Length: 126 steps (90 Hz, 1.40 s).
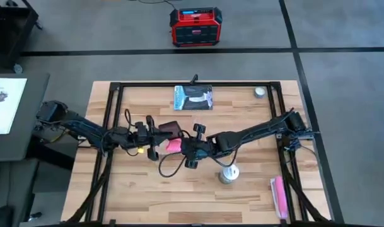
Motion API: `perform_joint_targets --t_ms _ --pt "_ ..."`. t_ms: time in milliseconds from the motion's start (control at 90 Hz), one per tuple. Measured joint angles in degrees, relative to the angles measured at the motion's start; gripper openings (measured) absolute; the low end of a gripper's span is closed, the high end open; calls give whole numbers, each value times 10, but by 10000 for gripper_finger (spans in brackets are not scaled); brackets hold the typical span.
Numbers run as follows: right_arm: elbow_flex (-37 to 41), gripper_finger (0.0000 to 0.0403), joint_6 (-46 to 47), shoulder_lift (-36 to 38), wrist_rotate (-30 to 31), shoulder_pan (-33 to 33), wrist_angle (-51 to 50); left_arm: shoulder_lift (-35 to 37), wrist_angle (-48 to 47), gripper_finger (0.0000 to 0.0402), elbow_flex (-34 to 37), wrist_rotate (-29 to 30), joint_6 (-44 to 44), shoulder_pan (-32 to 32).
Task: Apply microfiber cloth
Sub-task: Wipe the front of the cellphone with the pink microfiber cloth
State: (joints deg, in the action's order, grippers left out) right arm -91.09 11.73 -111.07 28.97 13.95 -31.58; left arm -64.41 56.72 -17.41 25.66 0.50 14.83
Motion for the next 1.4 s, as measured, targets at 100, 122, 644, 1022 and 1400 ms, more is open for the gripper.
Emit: perform_joint_targets --t_ms 100,122,644,1022,1400 --pt "0 0 5 0 0 7 -14 27 -29 2 0 2 0 0" --pt "0 0 5 0 0 8 -15 31 -36 2 0 2 0 0" --pt "53 0 88 -8 -226 45 134 50 -86 2 0 6 -6 -14" --pt "55 0 125 -81 -321 30 123 50 -101 2 1 7 -11 -14" --pt "52 30 82 -125 -288 -22 202 50 -120 2 1 6 -18 -14"
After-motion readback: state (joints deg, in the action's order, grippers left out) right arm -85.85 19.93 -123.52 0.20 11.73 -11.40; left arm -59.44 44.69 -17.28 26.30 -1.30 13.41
